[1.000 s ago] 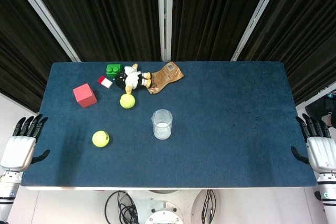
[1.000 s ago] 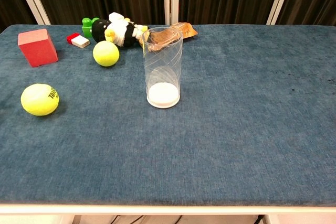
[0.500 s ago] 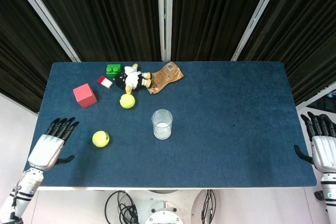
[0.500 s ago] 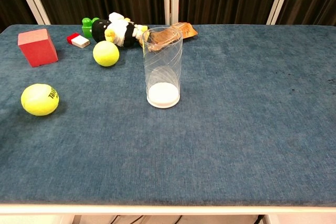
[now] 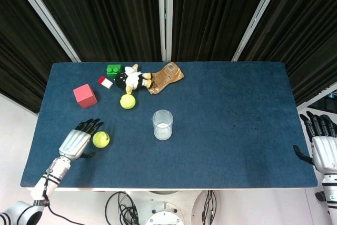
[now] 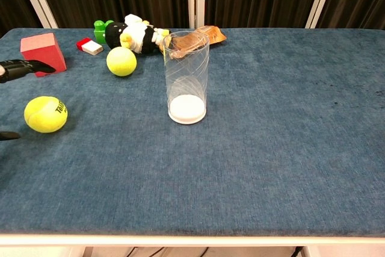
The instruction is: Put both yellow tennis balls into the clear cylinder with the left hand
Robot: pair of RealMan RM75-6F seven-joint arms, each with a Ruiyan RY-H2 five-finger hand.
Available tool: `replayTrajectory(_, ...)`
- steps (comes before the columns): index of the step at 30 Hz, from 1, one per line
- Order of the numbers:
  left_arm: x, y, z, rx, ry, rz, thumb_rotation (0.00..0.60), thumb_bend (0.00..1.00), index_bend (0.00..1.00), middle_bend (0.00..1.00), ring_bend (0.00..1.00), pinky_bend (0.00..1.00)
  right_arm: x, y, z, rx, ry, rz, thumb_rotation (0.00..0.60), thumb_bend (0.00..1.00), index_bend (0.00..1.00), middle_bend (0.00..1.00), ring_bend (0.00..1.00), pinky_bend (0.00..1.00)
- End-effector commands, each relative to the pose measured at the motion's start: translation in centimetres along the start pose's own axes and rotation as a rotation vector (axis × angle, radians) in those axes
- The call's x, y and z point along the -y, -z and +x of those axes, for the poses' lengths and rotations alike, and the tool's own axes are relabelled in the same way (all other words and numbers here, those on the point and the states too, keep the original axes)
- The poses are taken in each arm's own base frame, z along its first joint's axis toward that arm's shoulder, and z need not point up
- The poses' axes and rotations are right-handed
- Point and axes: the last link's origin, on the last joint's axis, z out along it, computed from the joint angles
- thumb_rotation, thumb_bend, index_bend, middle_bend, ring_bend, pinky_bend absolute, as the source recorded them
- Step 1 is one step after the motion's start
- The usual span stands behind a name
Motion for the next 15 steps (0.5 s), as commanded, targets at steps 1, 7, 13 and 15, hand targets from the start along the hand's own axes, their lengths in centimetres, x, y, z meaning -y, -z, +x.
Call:
replayTrajectory(1,0.1,-0.6,-0.4,0.005,0.003,0.004,0.6,0.16,0.06,0.0,0.0,0.22,-0.1,-0.1,0.0,0.005,0.0,-0.005,0.6,0.22,0.0,0.0,0.0,0.0)
replayTrajectory(7,0.0,-1.2,-0.8,0.021,0.0,-0.016,0.6,0.17,0.15,0.08,0.09,0.31,-0.2,-0.3,-0.2,0.025,0.0,-0.01,0.6,0.22,0.0,0.0,0.0,0.0)
replayTrajectory(13,-0.5,-1.8,-1.3,0.014,0.001,-0.057,0.6,0.23,0.27,0.2,0.19,0.41,-0.4,-0.3,-0.4,0.024,-0.003,-0.007,0.6,0.22,0.0,0.0,0.0,0.0)
replayTrajectory(15,-0.4,-2.0,-1.6,0.022,-0.007,-0.059,0.6,0.24,0.31,0.24,0.22,0.44,-0.4,-0.2,-0.3,0.021,-0.005,-0.008,0.6,0.22,0.0,0.0,0.0,0.0)
